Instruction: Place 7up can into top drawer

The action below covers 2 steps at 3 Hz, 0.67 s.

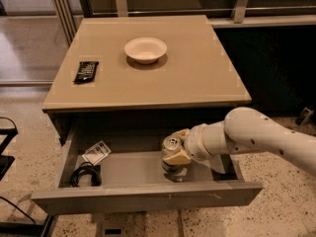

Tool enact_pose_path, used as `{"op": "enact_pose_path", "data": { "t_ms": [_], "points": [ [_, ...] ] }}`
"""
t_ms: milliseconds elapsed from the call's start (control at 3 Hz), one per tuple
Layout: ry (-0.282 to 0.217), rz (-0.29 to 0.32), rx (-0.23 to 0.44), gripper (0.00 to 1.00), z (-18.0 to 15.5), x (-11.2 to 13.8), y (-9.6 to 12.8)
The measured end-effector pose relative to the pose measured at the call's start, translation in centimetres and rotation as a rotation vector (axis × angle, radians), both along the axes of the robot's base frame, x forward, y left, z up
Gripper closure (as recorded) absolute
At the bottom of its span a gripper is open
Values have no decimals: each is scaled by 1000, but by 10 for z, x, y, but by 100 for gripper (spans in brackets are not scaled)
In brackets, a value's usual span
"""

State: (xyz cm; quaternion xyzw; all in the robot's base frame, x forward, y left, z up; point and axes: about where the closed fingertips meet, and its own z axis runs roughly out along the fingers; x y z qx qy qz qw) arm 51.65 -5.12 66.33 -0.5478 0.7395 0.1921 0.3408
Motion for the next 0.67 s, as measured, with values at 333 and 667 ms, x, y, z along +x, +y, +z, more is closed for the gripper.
{"op": "enact_pose_path", "data": {
  "t_ms": [333,667],
  "points": [
    [0,0,0,0,0,0,0],
    [0,0,0,0,0,0,0]
  ]
}}
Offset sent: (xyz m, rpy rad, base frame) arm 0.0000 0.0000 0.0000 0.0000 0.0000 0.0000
